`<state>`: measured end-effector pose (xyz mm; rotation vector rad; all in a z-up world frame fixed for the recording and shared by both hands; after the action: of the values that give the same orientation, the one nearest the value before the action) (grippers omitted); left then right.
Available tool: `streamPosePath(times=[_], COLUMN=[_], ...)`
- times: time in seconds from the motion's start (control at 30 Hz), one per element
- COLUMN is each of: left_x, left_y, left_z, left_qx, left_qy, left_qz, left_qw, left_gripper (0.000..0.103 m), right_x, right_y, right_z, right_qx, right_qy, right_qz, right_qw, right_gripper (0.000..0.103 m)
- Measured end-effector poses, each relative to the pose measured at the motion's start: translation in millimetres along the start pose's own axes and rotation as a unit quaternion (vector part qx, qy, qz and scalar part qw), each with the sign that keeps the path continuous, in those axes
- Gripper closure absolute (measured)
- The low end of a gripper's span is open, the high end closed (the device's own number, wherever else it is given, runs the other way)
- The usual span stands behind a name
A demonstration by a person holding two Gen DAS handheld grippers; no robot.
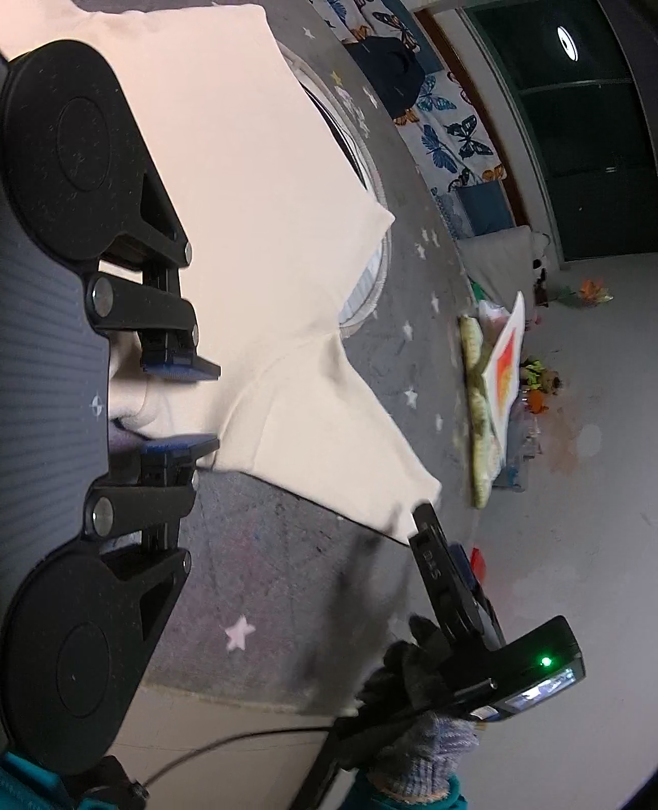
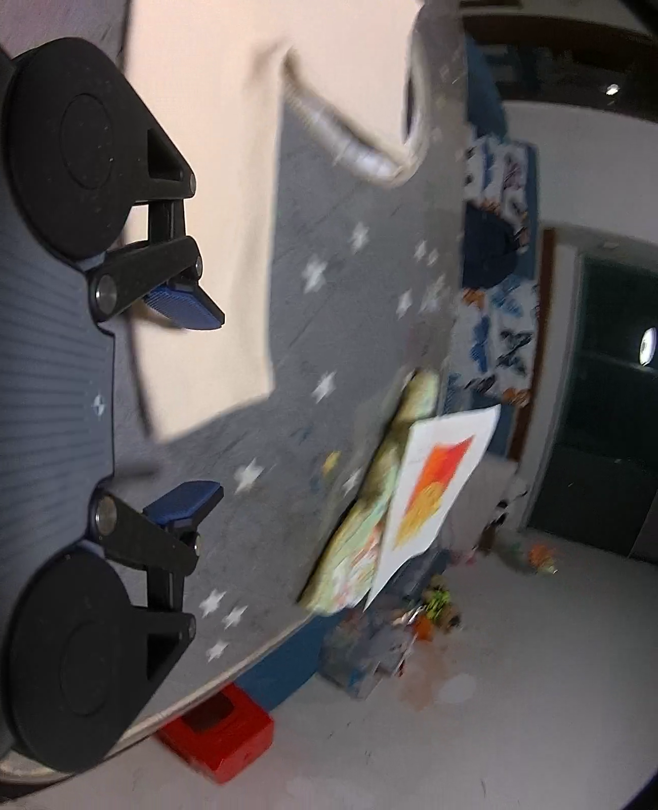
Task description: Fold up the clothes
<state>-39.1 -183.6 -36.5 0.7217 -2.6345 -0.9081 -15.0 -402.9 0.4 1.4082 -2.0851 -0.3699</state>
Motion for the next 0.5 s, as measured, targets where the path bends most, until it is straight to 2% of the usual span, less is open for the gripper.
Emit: streamPosePath(times=[0.1,0.27,0.4,0.5], left_x=[-2,-35,-54,-55], left_y=[21,67,85,86], left_z=[1,12,29,42], left_qx=[0.026,0.053,0.047,0.032], left_qy=[0.005,0.047,0.072,0.079], left_qz=[-0.007,-0.064,-0.089,-0.088], left_qw=[0.9996,0.9954,0.9924,0.9924], left_gripper=[0.071,0.071,0.072,0.072], right_x=[-27,-88,-138,-173], right_y=[19,60,92,108], right_z=[-7,-14,-18,-15], right_qx=[0.017,0.052,0.073,0.081], right_qy=[0.011,0.051,0.082,0.108], right_qz=[-0.048,-0.14,-0.209,-0.248], right_qw=[0.999,0.988,0.972,0.959], right_gripper=[0.035,0.035,0.035,0.035])
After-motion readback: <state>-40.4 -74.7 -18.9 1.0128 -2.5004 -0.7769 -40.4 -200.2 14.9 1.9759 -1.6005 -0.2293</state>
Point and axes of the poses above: each gripper's, at about its wrist camera, not at the fingertips, and y roughly against the way its jaws point, x to its right, z to its underside, the point moved 10 cm from there along -y, roughly the way its jaws point, and after that the axes turned 12 degrees about z, right-handed, at the moved point
